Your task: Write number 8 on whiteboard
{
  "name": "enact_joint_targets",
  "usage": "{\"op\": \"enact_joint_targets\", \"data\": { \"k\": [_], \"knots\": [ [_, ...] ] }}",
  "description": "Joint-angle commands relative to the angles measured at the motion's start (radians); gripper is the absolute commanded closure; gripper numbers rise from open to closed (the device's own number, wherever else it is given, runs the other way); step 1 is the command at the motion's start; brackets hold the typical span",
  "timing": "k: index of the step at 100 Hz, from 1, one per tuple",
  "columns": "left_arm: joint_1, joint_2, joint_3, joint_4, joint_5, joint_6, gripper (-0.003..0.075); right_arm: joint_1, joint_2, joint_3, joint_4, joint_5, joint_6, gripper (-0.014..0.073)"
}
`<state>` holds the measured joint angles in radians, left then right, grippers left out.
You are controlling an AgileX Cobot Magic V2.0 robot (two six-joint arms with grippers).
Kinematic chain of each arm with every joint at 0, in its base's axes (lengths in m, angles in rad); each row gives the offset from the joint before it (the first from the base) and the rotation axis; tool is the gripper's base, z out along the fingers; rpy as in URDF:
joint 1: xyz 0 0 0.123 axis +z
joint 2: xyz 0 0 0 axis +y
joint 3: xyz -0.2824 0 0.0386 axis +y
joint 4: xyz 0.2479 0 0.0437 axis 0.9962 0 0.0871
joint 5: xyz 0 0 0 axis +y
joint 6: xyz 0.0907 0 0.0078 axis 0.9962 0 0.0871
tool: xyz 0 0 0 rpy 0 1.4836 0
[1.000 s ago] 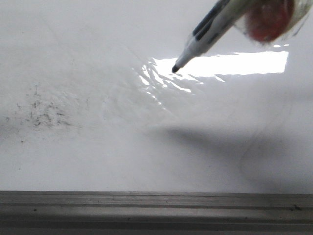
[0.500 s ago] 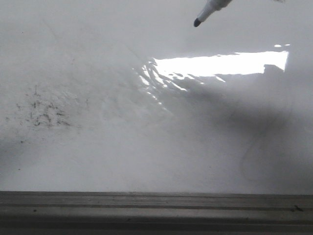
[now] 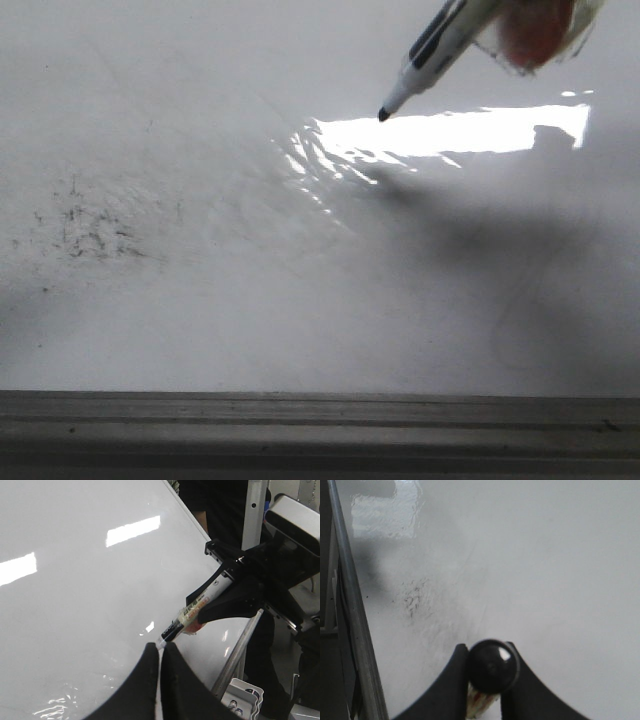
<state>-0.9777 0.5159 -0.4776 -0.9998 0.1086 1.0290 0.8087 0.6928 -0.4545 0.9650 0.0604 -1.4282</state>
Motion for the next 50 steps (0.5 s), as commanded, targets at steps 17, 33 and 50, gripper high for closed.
{"op": "enact_joint_targets", "data": {
  "k": [17, 33, 50],
  "knots": [
    [0.002, 0.002, -0.029, -0.016, -0.031, 0.000, 0.0741, -0.006, 0.031, -0.037, -0.003, -0.084, -0.006, 0.0637],
    [0.002, 0.002, -0.029, -0.016, 0.003, 0.000, 0.0741, -0.006, 0.031, -0.037, -0.003, -0.094, -0.006, 0.0637],
    [0.002, 0.002, -0.029, -0.016, 0.005, 0.000, 0.0741, -0.006, 0.031, -0.037, -0.003, -0.110, -0.006, 0.0637]
  ]
}}
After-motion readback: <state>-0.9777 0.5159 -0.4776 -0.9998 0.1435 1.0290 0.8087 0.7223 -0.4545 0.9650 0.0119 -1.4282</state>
